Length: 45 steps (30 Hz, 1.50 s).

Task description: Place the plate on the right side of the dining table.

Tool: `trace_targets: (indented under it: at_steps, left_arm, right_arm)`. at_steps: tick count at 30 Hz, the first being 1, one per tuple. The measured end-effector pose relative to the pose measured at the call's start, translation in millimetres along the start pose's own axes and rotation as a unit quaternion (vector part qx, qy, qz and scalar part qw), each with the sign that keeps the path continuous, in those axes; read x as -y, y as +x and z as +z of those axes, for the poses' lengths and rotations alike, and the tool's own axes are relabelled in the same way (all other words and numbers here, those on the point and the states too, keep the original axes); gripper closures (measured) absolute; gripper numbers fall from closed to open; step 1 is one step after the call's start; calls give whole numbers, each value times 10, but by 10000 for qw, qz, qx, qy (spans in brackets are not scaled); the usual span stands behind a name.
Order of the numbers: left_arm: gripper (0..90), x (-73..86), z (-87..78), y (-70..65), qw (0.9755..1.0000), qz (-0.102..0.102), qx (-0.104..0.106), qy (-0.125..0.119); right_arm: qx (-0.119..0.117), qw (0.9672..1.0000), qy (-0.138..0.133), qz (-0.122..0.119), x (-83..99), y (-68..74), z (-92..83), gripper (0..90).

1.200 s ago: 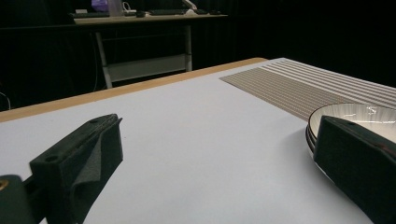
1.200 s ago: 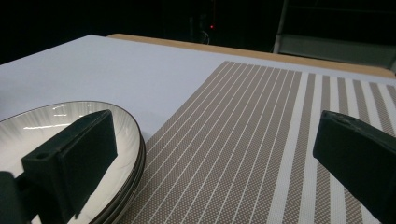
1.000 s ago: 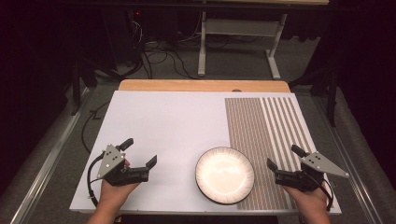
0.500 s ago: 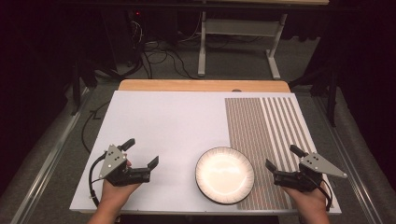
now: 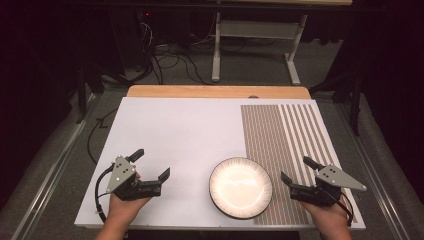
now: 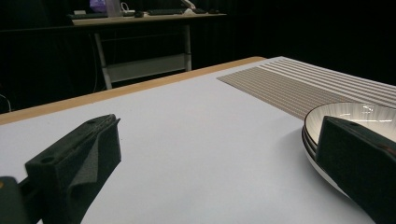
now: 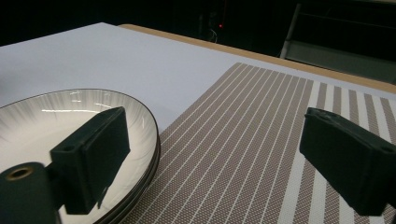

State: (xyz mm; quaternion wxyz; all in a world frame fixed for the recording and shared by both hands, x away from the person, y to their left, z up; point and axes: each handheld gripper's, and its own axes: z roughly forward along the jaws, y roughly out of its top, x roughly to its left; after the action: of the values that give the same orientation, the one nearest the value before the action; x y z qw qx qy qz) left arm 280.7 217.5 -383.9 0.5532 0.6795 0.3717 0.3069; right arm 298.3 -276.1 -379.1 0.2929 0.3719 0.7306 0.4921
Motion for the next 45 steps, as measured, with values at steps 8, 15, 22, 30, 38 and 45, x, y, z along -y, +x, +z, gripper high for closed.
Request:
trace_targets:
  at_steps: [8, 15, 22, 30, 38, 45]
  left_arm:
    - [5, 4, 3, -2, 10000, -3, 8, 6]
    - [5, 4, -1, 9, 10000, -24, 8, -9]
    - [5, -3, -14, 20, 10000, -45, 5, -42]
    - [5, -12, -28, 22, 10000, -55, 3, -82]
    - [5, -12, -25, 27, 9999, -55, 6, -85]
    - [5, -23, -38, 21, 9999, -51, 2, -109]
  right_arm:
    - [-246, 9996, 107, -10, -9, 19, -6, 424]
    - [-698, 9966, 438, -95, 15, 23, 4, 806]
    - [-1044, 9908, 845, -162, 24, 68, 49, 900]
    - [-1170, 9834, 1311, -452, 48, 175, 120, 900]
    - [-1263, 9787, 1554, -446, 75, 179, 168, 900]
    - [-1292, 9766, 1617, -587, 69, 214, 168, 900]
